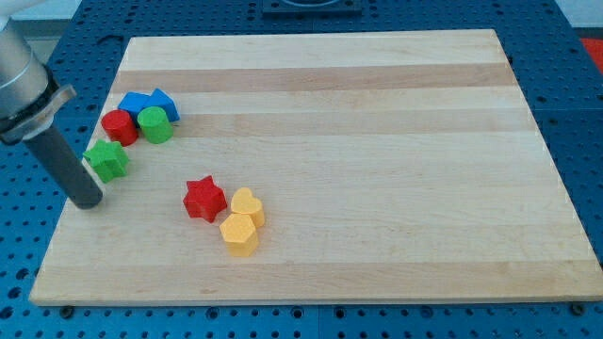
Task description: Push the green star into the red circle
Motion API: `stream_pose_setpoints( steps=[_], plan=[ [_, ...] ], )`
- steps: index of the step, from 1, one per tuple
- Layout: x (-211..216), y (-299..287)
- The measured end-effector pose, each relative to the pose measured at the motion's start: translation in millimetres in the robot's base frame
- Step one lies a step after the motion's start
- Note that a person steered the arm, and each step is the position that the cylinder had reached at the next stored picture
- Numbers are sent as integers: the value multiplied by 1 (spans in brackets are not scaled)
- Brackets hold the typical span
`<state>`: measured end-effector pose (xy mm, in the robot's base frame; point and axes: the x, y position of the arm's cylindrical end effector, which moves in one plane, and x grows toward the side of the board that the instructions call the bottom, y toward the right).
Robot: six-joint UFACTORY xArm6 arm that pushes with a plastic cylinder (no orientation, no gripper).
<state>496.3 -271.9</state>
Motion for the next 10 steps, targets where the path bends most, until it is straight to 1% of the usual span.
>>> stream_pose_setpoints(
  steps=[1,3,10],
  plan=[
    [-16,1],
    [-13,20],
    [-25,21]
  ],
)
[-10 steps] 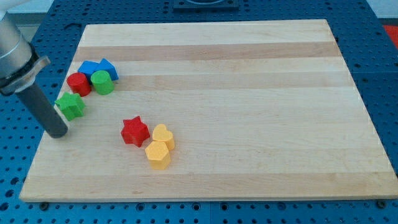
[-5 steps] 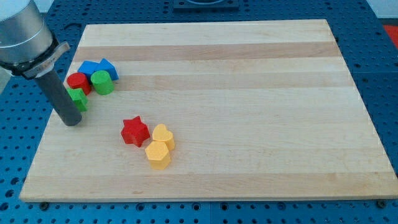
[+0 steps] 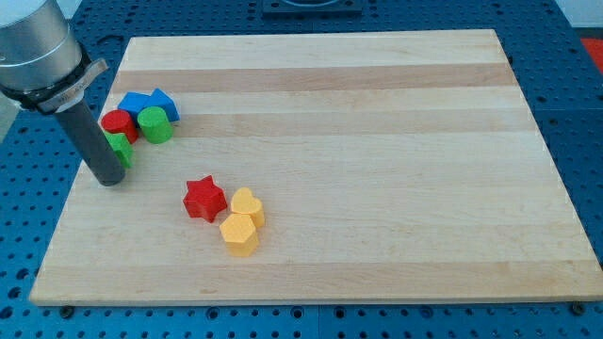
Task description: Push the green star into the red circle
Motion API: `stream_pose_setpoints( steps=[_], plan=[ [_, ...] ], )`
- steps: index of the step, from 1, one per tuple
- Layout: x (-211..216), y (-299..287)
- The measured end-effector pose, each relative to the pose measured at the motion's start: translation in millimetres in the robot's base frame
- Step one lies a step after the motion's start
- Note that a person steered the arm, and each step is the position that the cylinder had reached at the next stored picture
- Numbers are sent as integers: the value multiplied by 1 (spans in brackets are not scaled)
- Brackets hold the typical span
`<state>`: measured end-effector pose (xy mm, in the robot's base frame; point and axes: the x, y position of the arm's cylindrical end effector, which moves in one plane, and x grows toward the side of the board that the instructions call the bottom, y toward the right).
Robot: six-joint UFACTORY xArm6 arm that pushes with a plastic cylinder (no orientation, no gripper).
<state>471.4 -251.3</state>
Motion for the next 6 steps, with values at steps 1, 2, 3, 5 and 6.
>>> stream_pose_setpoints(
  steps=[1,2,3,5,6],
  plan=[
    [-4,0],
    [-6,0],
    [-5,29],
    [-13,166],
    [6,231]
  ],
)
